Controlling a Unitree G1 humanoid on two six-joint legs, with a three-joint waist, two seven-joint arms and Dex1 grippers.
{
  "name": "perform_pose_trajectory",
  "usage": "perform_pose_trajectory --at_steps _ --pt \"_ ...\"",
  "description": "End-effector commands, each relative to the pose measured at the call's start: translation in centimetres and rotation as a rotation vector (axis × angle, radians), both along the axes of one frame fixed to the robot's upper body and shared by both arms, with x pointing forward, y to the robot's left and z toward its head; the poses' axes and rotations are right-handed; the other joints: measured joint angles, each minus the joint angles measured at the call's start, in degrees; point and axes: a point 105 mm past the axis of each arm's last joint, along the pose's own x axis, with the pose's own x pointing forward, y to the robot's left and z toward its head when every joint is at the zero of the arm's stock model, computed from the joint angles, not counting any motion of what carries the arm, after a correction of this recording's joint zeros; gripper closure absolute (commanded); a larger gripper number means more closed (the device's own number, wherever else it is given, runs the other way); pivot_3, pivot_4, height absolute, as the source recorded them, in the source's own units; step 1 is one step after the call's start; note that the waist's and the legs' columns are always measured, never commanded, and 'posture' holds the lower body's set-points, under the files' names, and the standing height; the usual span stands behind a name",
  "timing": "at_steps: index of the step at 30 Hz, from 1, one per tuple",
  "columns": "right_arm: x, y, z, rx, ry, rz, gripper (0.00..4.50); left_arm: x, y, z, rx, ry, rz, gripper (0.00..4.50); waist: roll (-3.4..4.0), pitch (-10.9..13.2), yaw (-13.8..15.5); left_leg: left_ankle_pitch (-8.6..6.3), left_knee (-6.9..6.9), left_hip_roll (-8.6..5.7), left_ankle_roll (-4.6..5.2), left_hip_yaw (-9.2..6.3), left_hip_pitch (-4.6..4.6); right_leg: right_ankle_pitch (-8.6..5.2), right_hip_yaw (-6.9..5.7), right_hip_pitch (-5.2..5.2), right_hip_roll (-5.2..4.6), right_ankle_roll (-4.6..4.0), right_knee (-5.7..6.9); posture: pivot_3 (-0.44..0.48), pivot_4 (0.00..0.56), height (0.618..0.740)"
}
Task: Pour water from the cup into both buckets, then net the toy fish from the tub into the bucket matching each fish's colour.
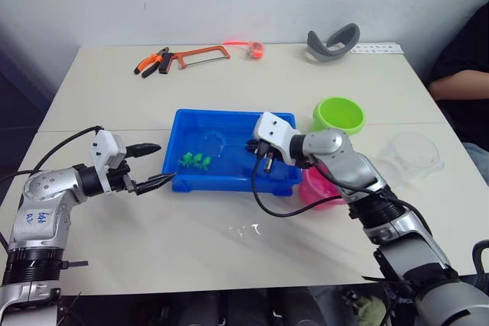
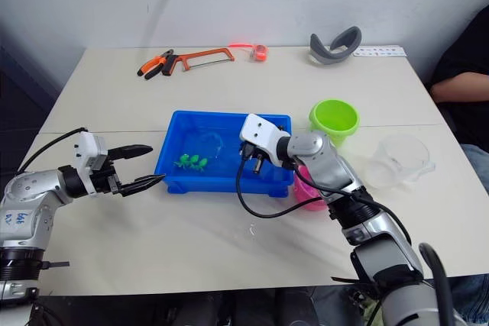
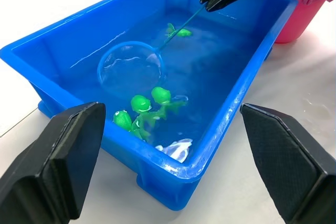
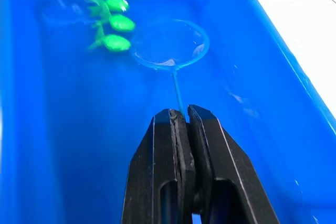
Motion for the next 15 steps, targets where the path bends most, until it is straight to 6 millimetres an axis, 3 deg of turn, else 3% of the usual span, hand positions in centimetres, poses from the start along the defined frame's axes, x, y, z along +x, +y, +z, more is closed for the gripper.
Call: perform_pose_trajectory --at_steps 1,15 --pt "-0.6 1.1 1.8 0.009 -0.046 0.05 4.5 -0.3 0.5 1.2 0.005 -0.042 0.011 0.03 0.0 0.0 0.02 0.0 0.0 0.0 0.0 0.0 0.0 0.0 0.0 0.0 0.0 0.0 0.0 0.0 0.15 0.74" --pt "-1.7 1.4 -0.1 -0.035 0.028 0.071 4.5 -0.4 0.4 1.0 0.005 -0.034 0.009 0.03 0.0 0.0 0.05 0.0 0.0 -0.01 0.0 -0.01 0.0 0.0 -0.01 -0.01 -0.01 0.0 0.02 0.0 0.15 0.74"
